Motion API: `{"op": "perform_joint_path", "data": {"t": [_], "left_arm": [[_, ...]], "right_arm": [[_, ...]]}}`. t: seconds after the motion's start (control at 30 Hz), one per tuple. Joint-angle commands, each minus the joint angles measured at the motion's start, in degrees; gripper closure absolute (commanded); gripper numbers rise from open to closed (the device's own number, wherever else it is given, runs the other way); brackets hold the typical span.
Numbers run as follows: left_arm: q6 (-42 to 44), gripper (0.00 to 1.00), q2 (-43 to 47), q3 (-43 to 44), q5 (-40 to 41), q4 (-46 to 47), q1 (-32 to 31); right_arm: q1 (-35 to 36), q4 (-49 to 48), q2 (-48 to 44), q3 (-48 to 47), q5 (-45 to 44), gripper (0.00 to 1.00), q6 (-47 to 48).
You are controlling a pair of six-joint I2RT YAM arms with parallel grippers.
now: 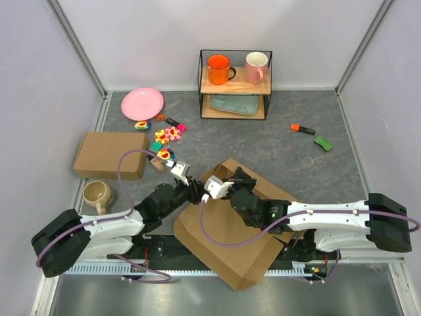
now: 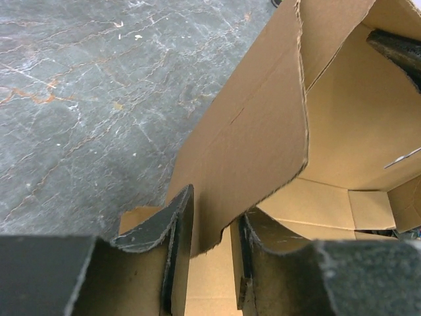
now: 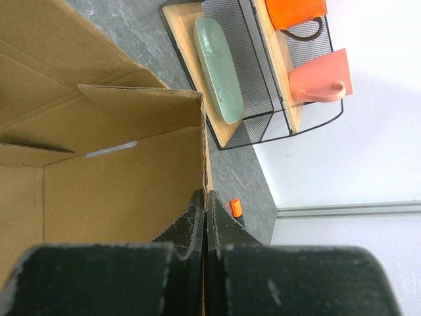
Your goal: Fold the paper box
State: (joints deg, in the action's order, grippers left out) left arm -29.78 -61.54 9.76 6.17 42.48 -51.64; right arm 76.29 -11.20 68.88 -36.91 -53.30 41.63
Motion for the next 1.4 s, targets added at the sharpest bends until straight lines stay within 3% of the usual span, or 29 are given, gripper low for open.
{"op": "perform_joint_path", "data": {"t": [0.0, 0.2, 0.53, 0.6, 0.73, 0.9, 1.07, 1.2, 1.37], "left_arm": [[-1.42, 0.62, 4.22, -0.88, 3.4, -3.54, -0.39], [-1.16, 0.55, 8.97, -0.71, 5.07, -7.84, -0.39], [-0.54, 0.52, 30.06, 2.11, 7.79, -24.1, -0.39], [-3.07, 0.51, 35.07, 2.11, 10.33, -28.84, -0.39], [-8.36, 0.52, 39.91, 0.09, 24.55, -33.78, -0.39], [-4.61, 0.48, 29.67, -0.98, 30.04, -22.75, -0.31], [1.21, 0.46, 10.05, 3.6, 21.09, -12.7, -0.31], [2.45, 0.41, 8.27, 0.27, 13.44, -2.07, -0.31], [2.01, 0.37, 11.61, -5.7, 10.88, 7.96, -0.31]], "right_arm": [[1.4, 7.24, 3.1, 2.28, -1.19, 1.0, -4.18], [3.33, 11.02, 5.39, 2.36, -2.51, 1.0, -6.73], [4.74, 11.03, 6.97, 2.89, -3.3, 1.0, -7.35], [5.18, 11.03, 7.23, 2.98, -3.65, 1.0, -7.7], [5.97, 11.03, 7.49, 2.8, -4.18, 1.0, -8.31], [7.2, 11.03, 7.67, 2.37, -4.62, 1.0, -8.75], [7.64, 10.41, 7.58, 1.75, -4.36, 1.0, -8.49], [7.99, 10.67, 7.41, 1.13, -3.74, 1.0, -8.32], [7.99, 10.68, 6.88, 1.05, -3.22, 1.0, -8.31]]}}
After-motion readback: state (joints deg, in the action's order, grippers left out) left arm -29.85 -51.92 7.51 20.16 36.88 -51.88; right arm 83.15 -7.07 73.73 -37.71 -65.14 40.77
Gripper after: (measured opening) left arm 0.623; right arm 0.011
